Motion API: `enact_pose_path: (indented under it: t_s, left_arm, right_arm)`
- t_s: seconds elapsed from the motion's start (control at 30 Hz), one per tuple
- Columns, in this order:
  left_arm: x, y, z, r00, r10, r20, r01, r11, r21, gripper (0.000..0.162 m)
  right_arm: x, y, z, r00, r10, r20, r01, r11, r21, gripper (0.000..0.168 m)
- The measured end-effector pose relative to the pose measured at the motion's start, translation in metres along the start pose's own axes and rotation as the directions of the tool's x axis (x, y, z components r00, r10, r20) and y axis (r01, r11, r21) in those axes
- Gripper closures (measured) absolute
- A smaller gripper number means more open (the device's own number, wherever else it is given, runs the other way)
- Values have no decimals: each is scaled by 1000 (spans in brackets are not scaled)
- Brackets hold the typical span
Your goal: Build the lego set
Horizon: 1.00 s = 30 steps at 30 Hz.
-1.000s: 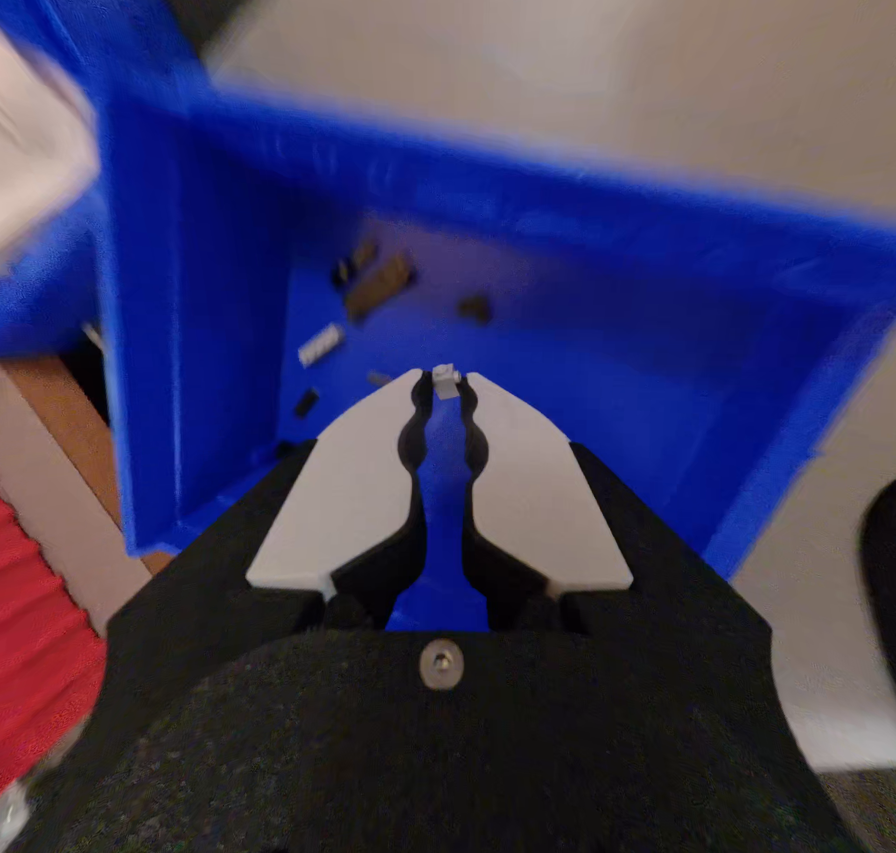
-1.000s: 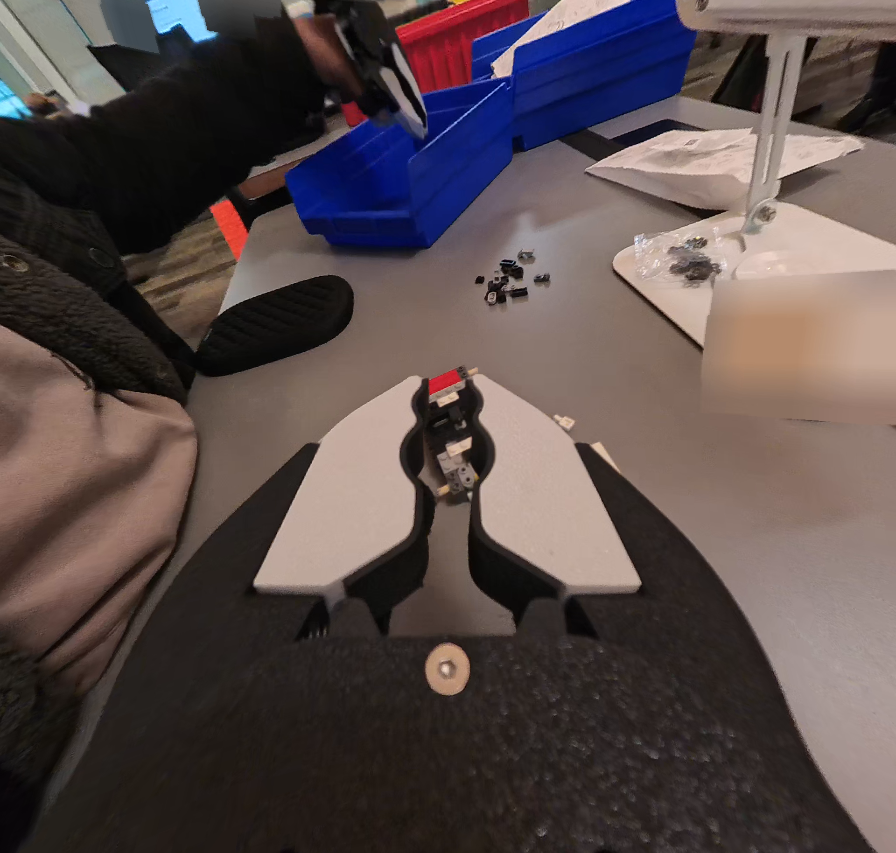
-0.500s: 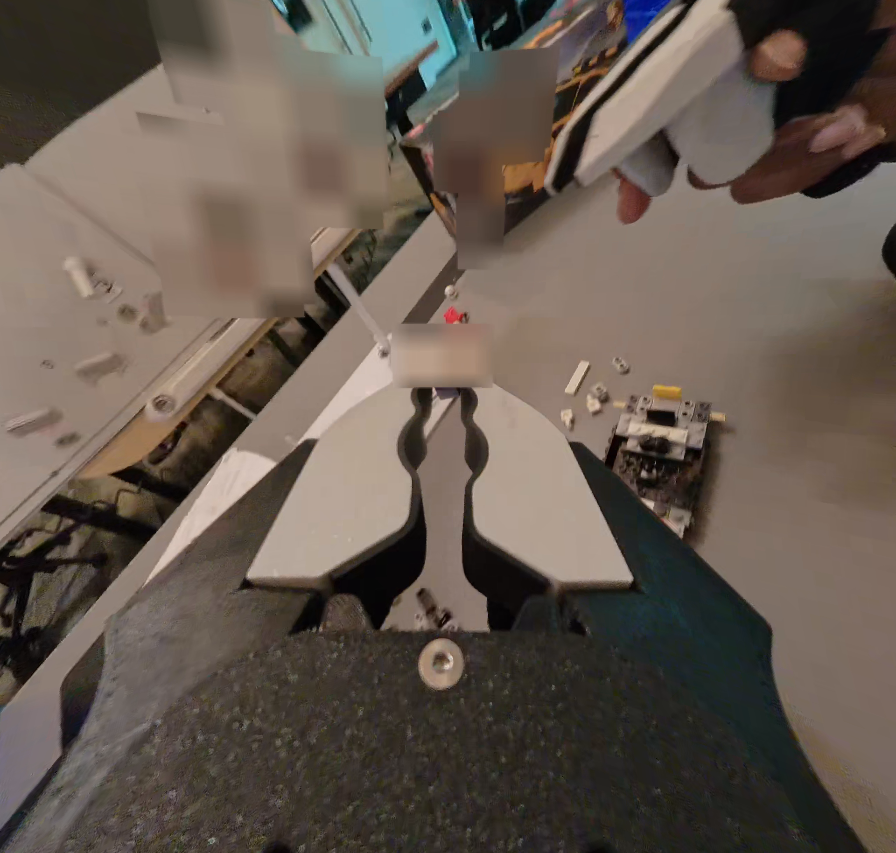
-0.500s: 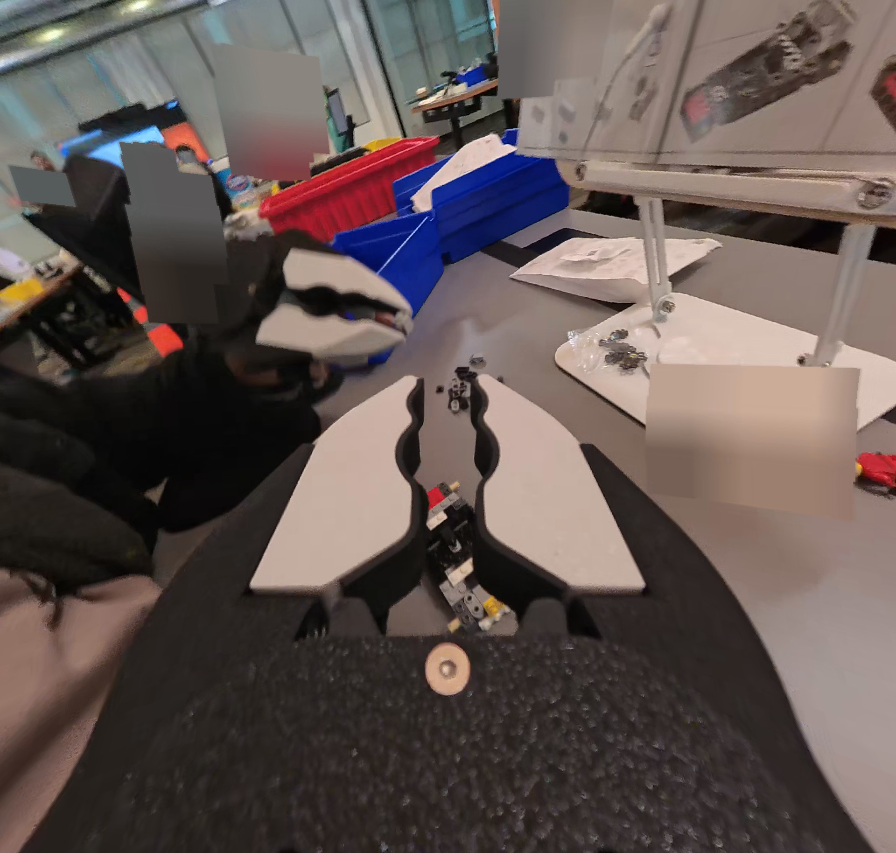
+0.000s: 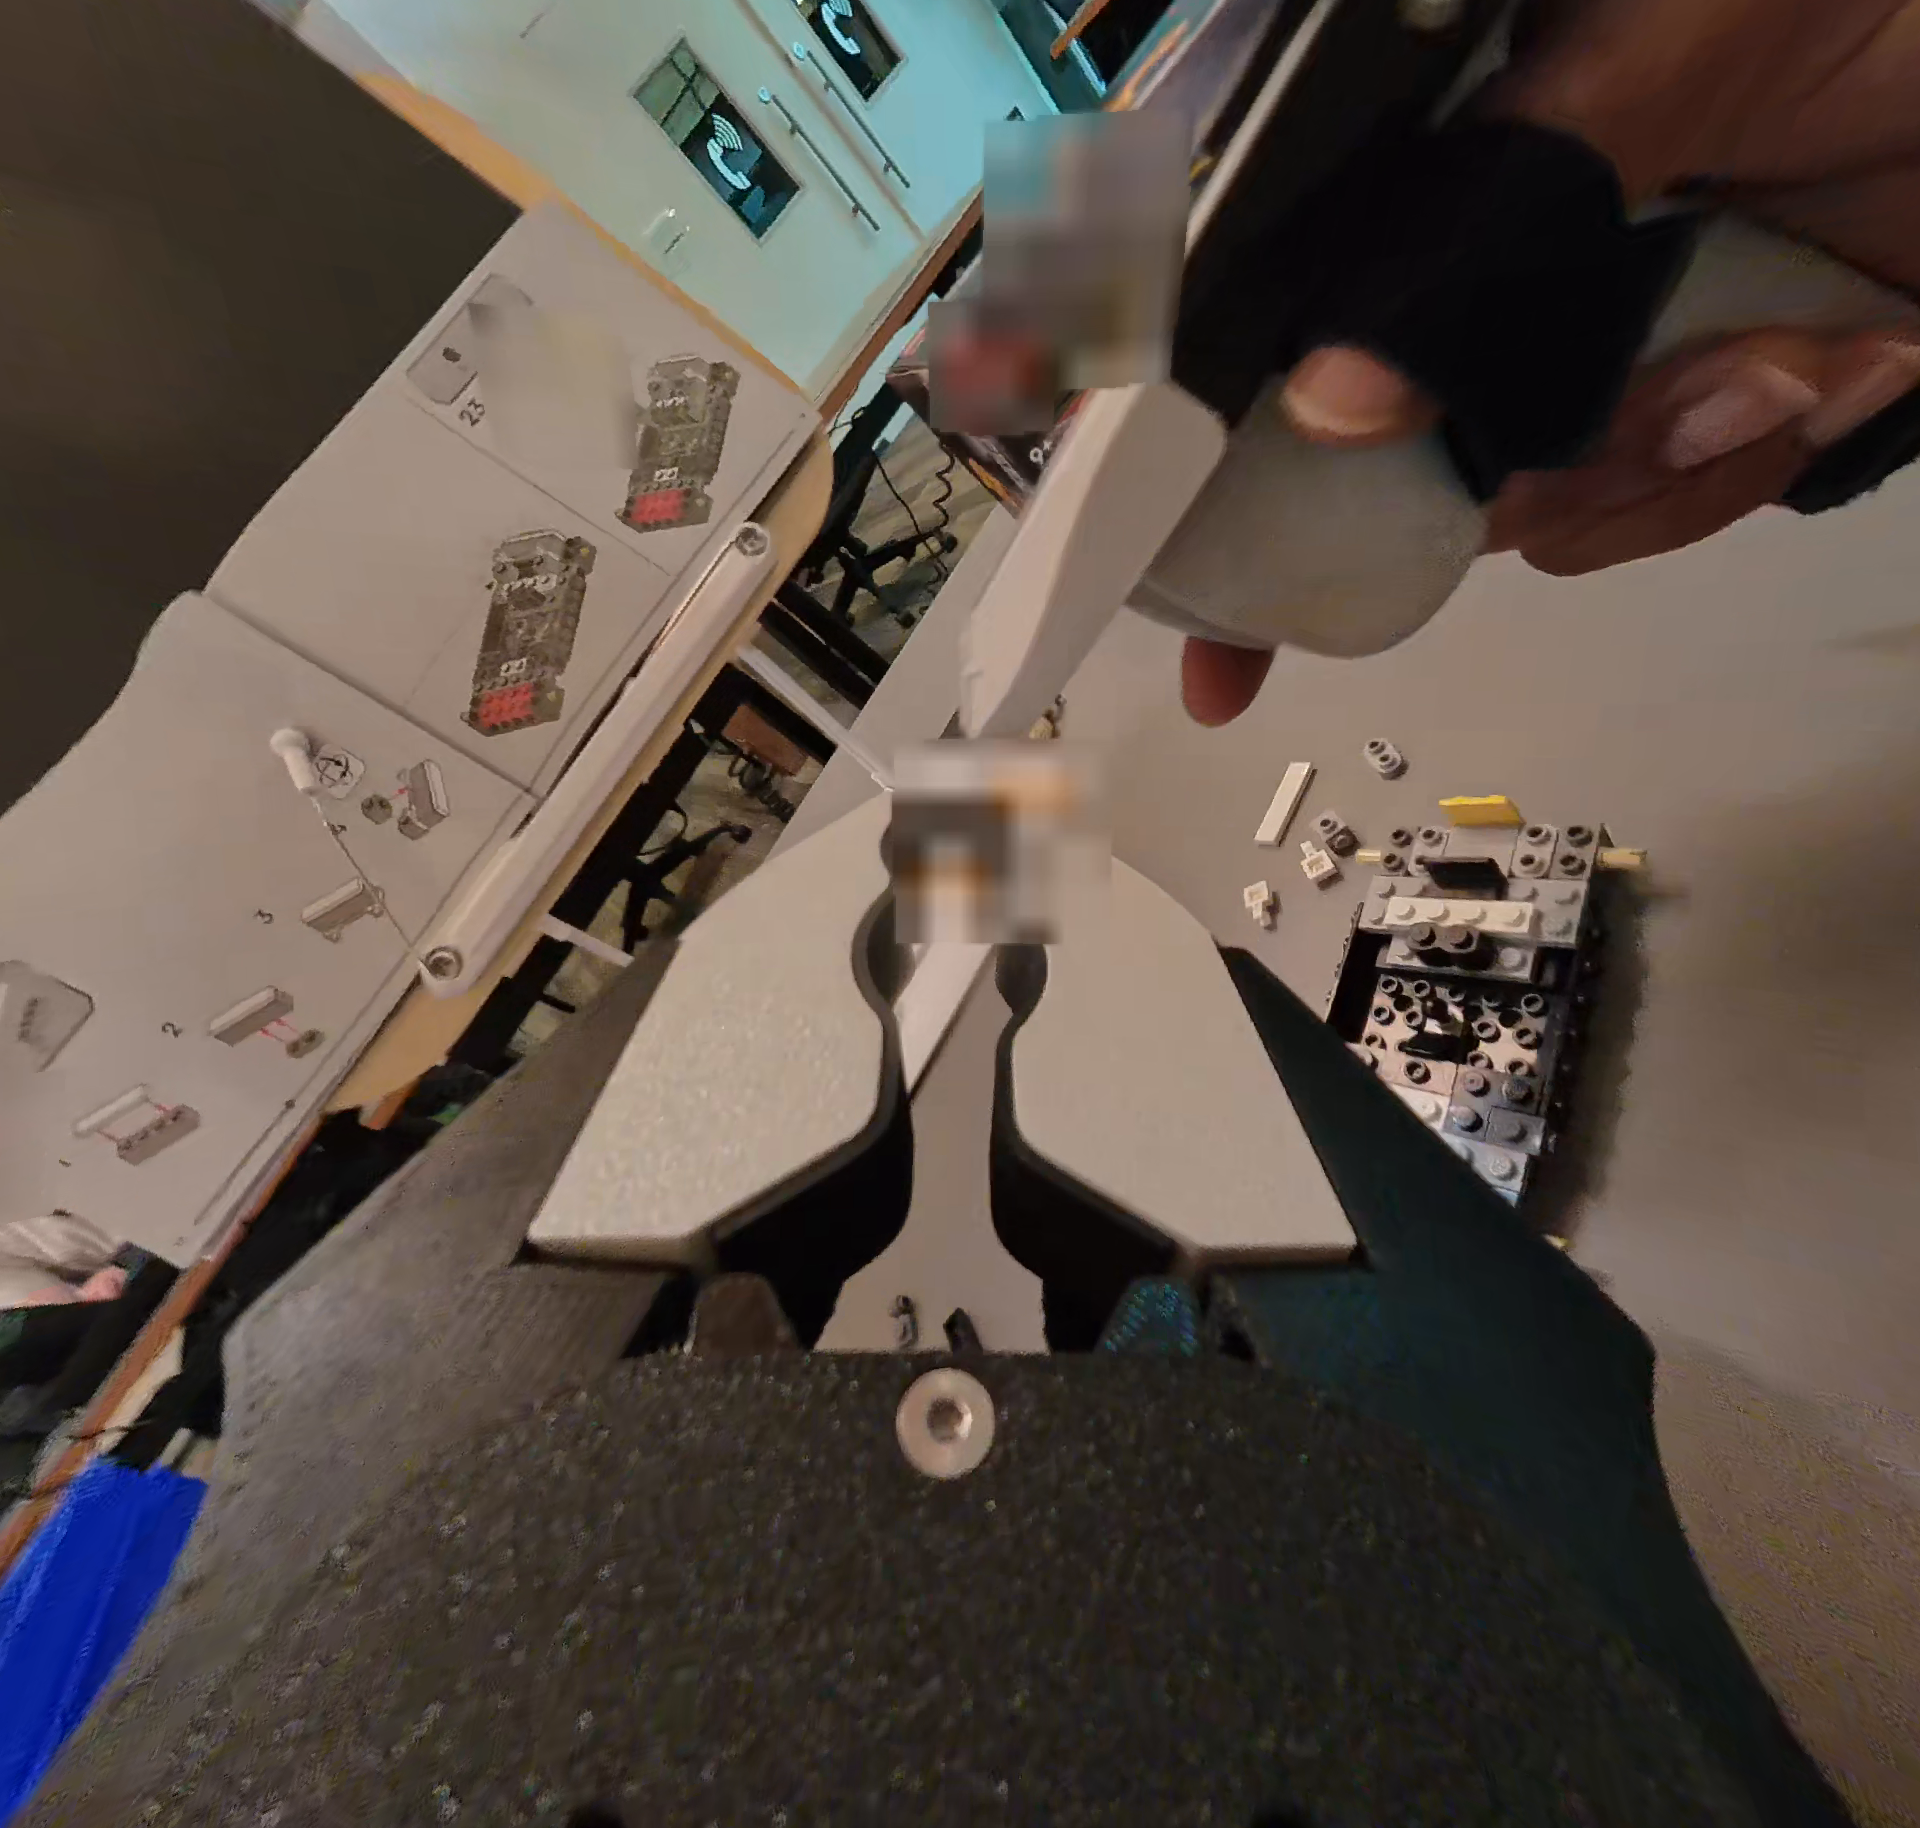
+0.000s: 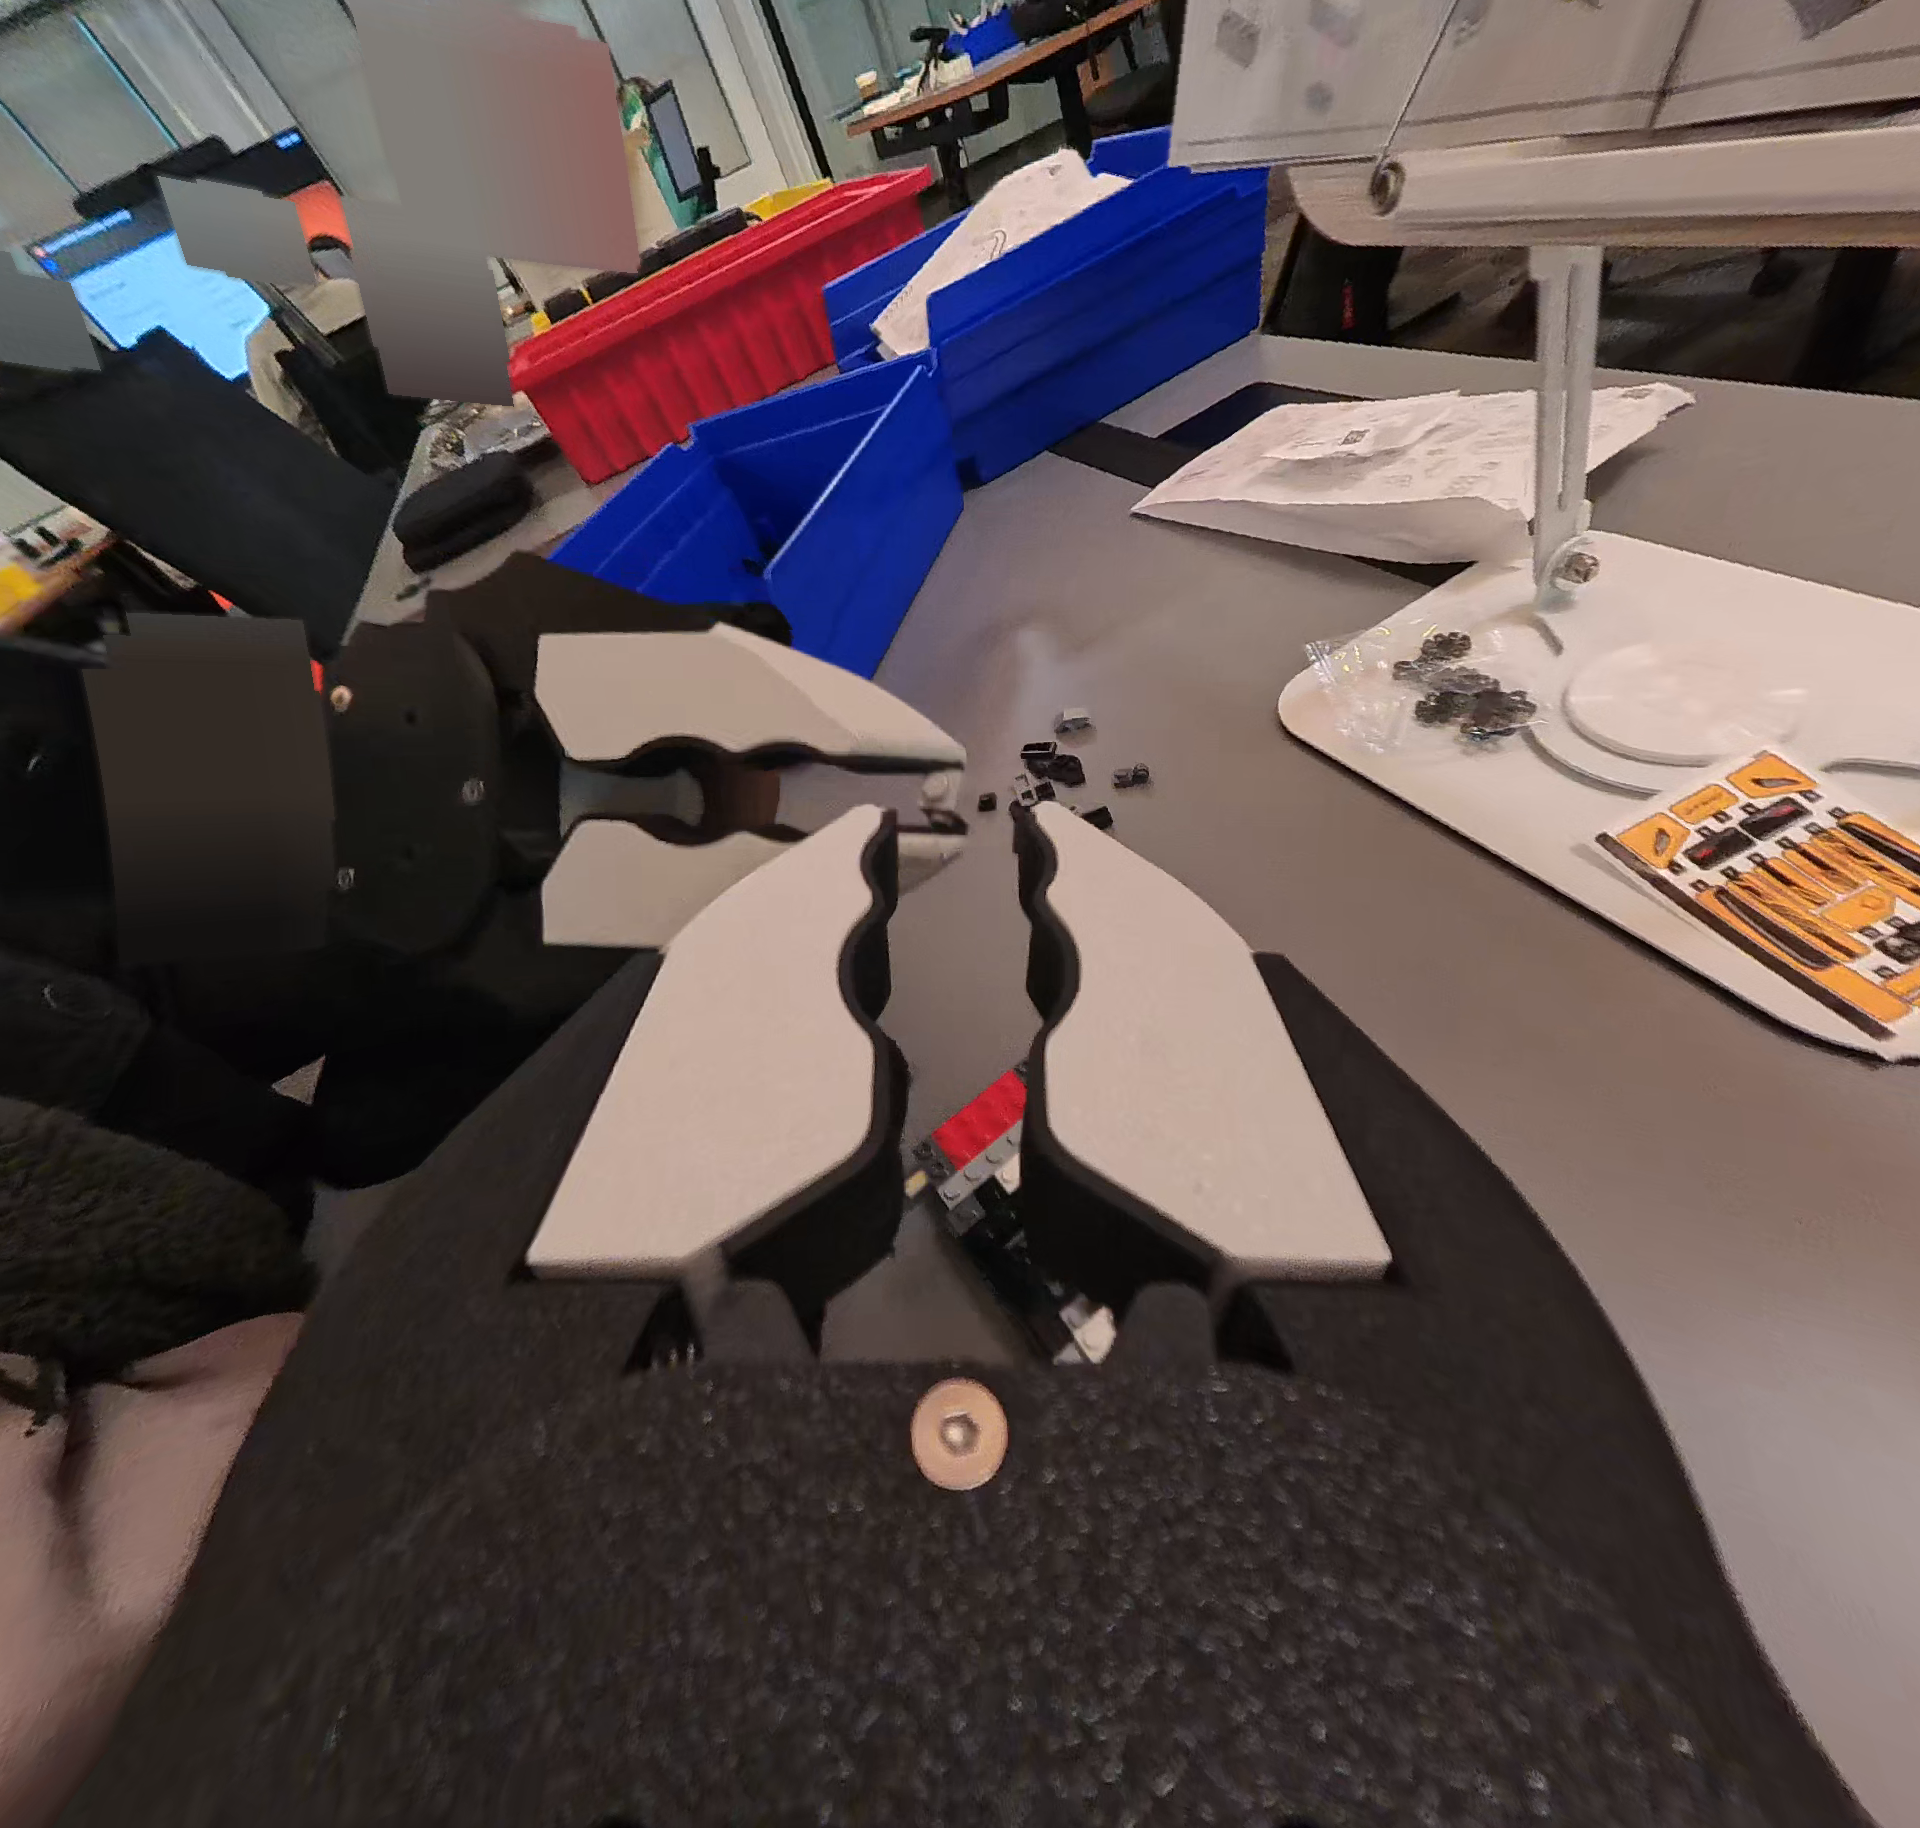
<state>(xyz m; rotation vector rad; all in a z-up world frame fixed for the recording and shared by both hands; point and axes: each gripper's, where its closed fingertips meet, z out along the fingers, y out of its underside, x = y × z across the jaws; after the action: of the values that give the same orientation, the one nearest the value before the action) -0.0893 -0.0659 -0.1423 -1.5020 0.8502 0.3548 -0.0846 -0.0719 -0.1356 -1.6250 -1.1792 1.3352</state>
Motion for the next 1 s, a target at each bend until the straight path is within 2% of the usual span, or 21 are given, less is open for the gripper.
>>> enact_pose_path:
  t_s: [0.27, 0.33, 0.4, 0.5, 0.6, 0.77, 1.0]
  left_arm:
    - [12, 1, 2, 989, 149, 20, -148, 988, -37, 152]
    - [13, 7, 3, 994, 111, -18, -112, 992, -50, 147]
    - [12, 13, 2, 998, 19, -62, -22, 998, -57, 146]
    - [7, 20, 1, 974, -180, -134, 173, 983, -68, 148]
    - [2, 29, 1, 933, -316, -171, 305, 948, -87, 150]
    - [5, 40, 3, 913, -362, -188, 345, 931, -119, 152]
    - [10, 44, 4, 901, -377, -215, 355, 925, -133, 152]
  right_arm:
    - [2, 15, 9, 999, -37, -35, 33, 992, -120, 161]
    - [15, 13, 2, 998, -52, -46, 45, 990, -137, 161]
    - [36, 21, -12, 993, -101, -53, 85, 965, -248, 161]
    - [79, 53, -38, 975, -211, -63, 158, 869, -468, 161]
    - [96, 81, -49, 977, -214, -20, 164, 802, -574, 161]
    - [108, 109, -42, 972, -234, 15, 190, 748, -636, 161]
    - [112, 121, -32, 968, -243, 56, 218, 720, -659, 159]
